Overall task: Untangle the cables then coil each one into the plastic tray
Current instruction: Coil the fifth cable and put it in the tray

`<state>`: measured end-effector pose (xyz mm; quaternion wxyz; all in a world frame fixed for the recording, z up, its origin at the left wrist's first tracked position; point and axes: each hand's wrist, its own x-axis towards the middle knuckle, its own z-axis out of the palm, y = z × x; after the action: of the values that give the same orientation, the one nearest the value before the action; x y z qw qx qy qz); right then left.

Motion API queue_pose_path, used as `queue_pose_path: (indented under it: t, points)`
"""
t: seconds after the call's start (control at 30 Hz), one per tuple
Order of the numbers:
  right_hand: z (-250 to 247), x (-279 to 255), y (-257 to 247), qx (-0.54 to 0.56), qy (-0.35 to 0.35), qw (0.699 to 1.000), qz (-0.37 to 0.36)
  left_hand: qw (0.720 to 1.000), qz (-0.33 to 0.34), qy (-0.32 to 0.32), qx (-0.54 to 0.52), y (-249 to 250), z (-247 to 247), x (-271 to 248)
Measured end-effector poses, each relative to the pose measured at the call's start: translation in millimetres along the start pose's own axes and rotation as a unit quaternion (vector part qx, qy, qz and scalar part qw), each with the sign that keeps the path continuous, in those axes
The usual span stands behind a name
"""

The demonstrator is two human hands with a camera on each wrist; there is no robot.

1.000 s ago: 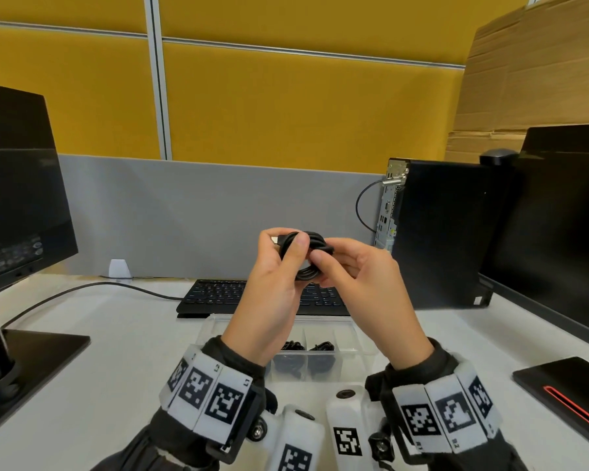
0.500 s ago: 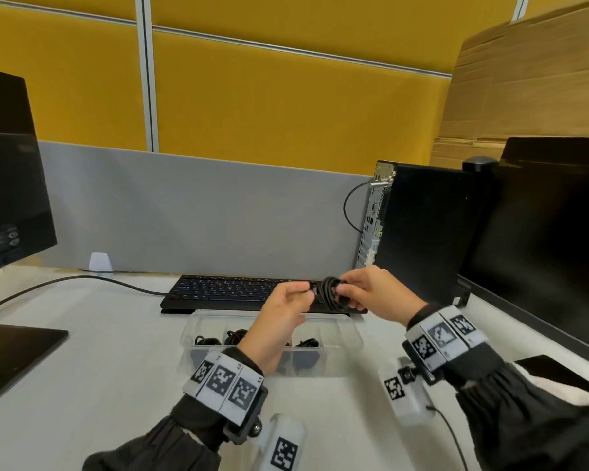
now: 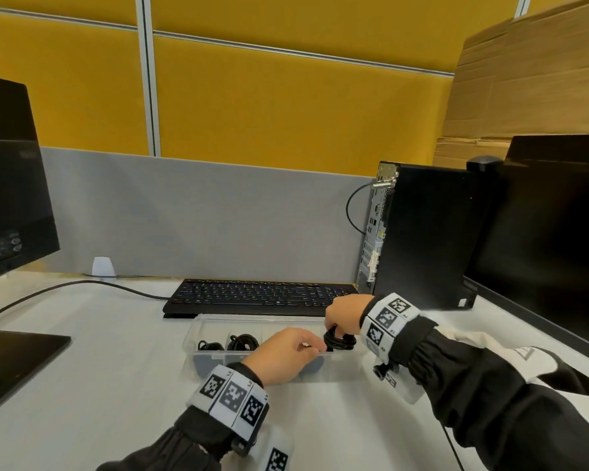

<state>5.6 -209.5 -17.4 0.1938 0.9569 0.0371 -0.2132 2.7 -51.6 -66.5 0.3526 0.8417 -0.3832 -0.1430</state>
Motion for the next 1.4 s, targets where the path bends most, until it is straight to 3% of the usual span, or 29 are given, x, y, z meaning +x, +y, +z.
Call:
queue_pose_path:
  t: [0.2, 0.47, 0.6, 0.77, 0.87, 1.07, 1.23, 1.4]
  points:
    - [10, -2, 17, 0.047, 0.024, 0.998, -0.02, 0.974, 0.02, -0.099, 0.201, 8, 10, 4]
    - [19, 4, 3, -0.012, -0.009, 1.0, 0.013, 0.958, 0.021, -0.139, 0.248, 20, 10, 11]
    - [28, 5, -2, -0.022, 0.051, 0.998, 0.034, 0.966, 0.019, -0.12, 0.229, 26, 11, 8]
    - [45, 0, 5, 0.099, 0.156, 0.98, 0.08, 0.952, 0.001, -0.117, 0.283, 35, 11, 7]
    - [45, -3, 5, 0.076, 0.166, 0.979, 0.095, 0.952, 0.0, -0.114, 0.282, 36, 13, 7]
    - [35, -5, 12, 0.061, 0.069, 0.993, 0.078, 0.956, -0.013, -0.112, 0.269, 34, 14, 9]
    - [34, 0, 2, 0.028, 0.086, 0.992, 0.09, 0.963, -0.003, -0.117, 0.244, 30, 13, 11]
    - [42, -6, 3, 0.059, 0.119, 0.988, 0.078, 0.99, -0.016, -0.054, 0.132, 18, 12, 11]
